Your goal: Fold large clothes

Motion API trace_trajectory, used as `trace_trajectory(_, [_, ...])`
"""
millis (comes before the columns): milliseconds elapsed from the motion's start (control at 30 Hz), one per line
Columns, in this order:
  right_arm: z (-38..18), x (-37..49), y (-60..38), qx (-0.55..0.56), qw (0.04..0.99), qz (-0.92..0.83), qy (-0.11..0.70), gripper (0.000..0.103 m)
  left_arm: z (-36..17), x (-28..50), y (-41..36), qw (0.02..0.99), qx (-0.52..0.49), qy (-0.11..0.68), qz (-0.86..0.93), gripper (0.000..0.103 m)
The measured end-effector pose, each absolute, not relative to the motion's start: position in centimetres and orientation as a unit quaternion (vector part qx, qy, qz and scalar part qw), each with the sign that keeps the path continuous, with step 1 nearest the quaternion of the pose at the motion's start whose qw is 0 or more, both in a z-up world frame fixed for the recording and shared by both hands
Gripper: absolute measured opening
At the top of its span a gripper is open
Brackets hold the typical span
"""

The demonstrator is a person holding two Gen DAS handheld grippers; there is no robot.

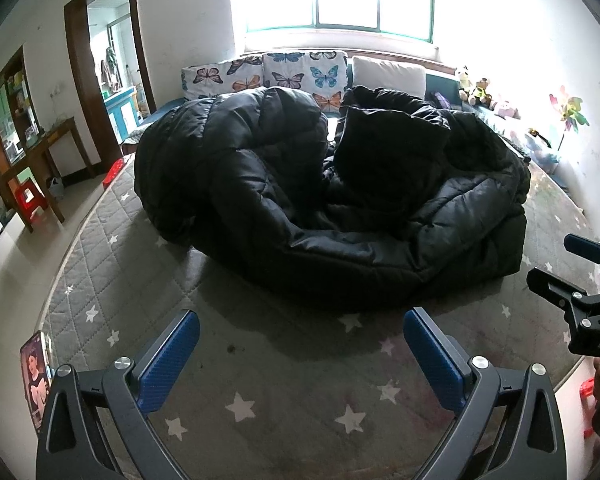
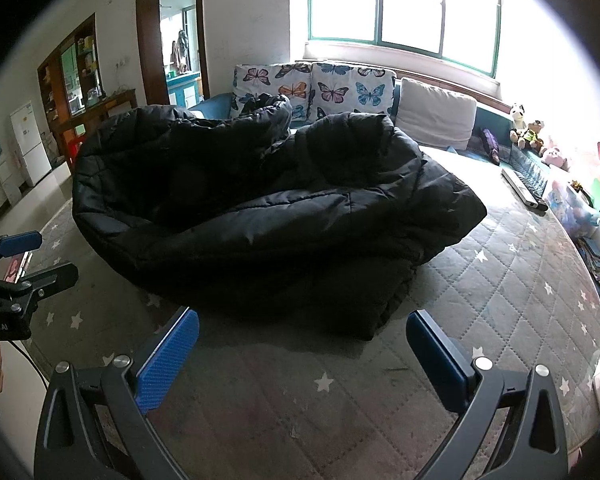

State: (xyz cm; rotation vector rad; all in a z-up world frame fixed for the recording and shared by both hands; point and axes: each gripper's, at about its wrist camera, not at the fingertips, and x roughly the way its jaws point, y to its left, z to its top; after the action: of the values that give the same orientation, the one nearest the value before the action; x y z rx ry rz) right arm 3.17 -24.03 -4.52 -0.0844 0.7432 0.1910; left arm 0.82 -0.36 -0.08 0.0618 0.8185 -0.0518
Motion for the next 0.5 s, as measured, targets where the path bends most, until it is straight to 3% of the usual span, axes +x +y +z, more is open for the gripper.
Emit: trace_trajectory(500, [-4.55,3.38,-23.86,-0.044,0.926,0.095,0.362,0.103,-0.13,0.98,-0.57,0.917,0.034,0.397,-0.03,0.103])
